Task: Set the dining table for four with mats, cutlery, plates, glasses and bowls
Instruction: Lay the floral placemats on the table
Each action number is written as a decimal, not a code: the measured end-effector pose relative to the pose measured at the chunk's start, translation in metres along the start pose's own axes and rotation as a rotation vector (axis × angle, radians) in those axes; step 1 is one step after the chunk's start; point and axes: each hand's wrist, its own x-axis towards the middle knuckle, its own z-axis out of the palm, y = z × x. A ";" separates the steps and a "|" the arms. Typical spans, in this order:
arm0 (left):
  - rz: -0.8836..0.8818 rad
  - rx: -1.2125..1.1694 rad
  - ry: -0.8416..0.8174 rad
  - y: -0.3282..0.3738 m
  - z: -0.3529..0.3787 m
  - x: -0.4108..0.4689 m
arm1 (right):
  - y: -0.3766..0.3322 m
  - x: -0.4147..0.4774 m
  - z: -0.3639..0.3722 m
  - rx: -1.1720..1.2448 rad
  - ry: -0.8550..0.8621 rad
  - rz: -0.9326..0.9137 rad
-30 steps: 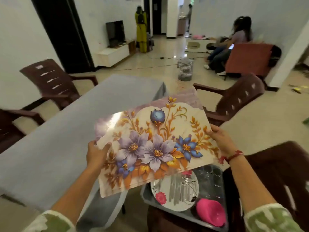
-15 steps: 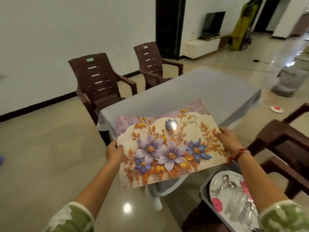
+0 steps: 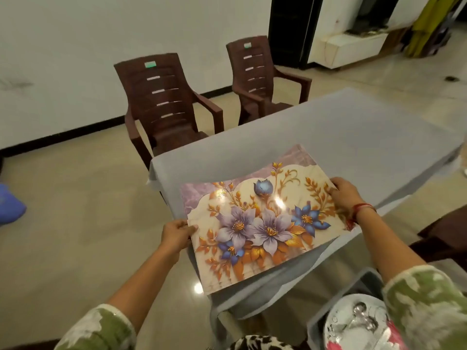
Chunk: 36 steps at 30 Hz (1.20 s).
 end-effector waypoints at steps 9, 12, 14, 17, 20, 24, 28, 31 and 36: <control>-0.219 -0.042 0.104 -0.009 0.041 0.024 | 0.025 0.088 0.011 -0.138 -0.170 0.115; -0.237 -0.052 0.174 -0.019 0.043 0.027 | 0.031 0.099 0.014 -0.208 -0.171 0.130; -0.236 -0.069 0.206 -0.022 0.045 0.028 | 0.032 0.103 0.015 -0.224 -0.122 0.134; -0.216 -0.073 0.241 -0.027 0.048 0.022 | 0.028 0.108 0.009 -0.252 -0.073 0.122; -0.180 0.003 0.262 -0.033 0.048 0.020 | 0.025 0.121 -0.014 -0.297 -0.076 0.084; -0.025 0.240 0.301 -0.033 0.048 0.024 | 0.013 0.136 -0.055 -0.091 -0.207 0.038; 0.115 0.433 0.328 -0.033 0.051 0.019 | -0.006 0.143 -0.080 0.160 -0.219 0.041; 0.052 0.524 0.308 -0.030 0.051 0.018 | -0.021 0.160 -0.085 0.386 -0.252 0.070; 0.011 0.617 0.395 -0.014 0.054 0.024 | -0.041 0.219 -0.066 0.535 -0.293 0.089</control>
